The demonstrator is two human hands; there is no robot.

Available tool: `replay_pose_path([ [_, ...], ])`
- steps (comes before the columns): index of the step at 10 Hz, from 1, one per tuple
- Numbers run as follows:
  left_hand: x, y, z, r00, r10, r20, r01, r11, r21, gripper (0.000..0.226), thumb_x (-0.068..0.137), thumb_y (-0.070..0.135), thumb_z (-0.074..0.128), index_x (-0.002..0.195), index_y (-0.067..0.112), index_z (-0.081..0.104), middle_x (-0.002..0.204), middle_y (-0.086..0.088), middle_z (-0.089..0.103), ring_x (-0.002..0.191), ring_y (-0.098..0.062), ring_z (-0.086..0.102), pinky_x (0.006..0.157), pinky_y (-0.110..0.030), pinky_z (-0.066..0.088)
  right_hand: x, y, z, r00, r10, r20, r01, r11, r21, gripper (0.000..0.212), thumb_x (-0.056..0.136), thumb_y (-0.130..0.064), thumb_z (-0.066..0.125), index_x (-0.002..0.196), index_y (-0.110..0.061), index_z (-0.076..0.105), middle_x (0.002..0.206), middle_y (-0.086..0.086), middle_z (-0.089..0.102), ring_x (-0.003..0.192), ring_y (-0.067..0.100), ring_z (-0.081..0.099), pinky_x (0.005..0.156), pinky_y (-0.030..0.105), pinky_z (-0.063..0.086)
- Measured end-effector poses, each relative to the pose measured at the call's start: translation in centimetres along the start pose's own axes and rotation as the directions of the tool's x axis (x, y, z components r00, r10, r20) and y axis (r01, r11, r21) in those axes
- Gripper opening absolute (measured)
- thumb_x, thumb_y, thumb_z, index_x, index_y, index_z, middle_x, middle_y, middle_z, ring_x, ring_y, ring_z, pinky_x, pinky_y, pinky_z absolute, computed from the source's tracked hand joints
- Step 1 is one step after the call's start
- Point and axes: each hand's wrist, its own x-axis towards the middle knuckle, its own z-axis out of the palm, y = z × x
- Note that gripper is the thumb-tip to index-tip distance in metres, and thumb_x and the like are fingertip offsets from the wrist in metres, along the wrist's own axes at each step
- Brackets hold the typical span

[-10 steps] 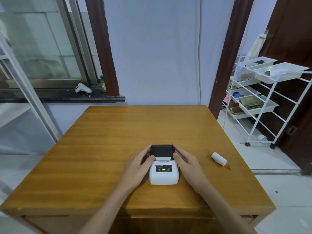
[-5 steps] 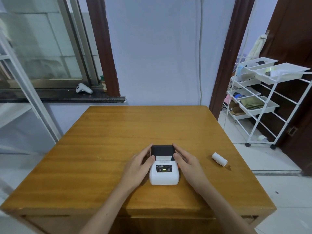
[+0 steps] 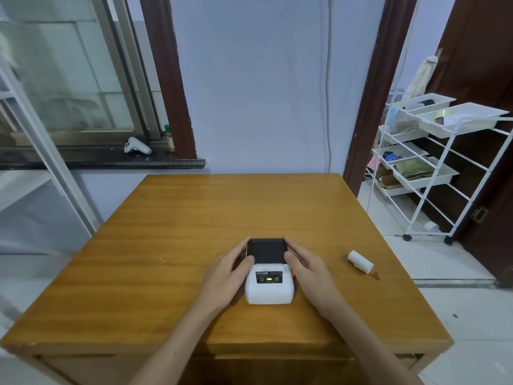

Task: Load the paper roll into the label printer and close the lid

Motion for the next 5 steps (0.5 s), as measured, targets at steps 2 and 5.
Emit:
replay_pose_path([
  [2, 0.1, -0.3, 0.0, 1.0, -0.008, 0.006, 0.008, 1.0, -0.018, 0.05, 0.102, 0.037, 0.049, 0.151, 0.04, 0.037, 0.143, 0.015, 0.046, 0.138, -0.006, 0.037, 0.112, -0.031, 0.032, 0.1, 0.2, 0.0, 1.0, 0.004, 0.011, -0.004, 1.0, 0.004, 0.042, 0.098, -0.027, 0.049, 0.14, -0.034, 0.047, 0.127, -0.027, 0.051, 0.11, -0.019, 0.046, 0.09, 0.009, 0.038],
  [5, 0.7, -0.2, -1.2, 0.984, -0.155, 0.092, 0.174, 0.951, -0.254, 0.043, 0.091, 0.052, 0.062, 0.133, 0.052, 0.054, 0.142, 0.012, 0.049, 0.129, -0.012, 0.045, 0.112, -0.036, 0.034, -0.7, -0.6, 0.0, 0.999, 0.034, 0.035, -0.037, 0.996, 0.086, 0.045, 0.099, -0.025, 0.048, 0.143, -0.029, 0.042, 0.144, -0.013, 0.047, 0.134, 0.005, 0.042, 0.098, 0.016, 0.04],
])
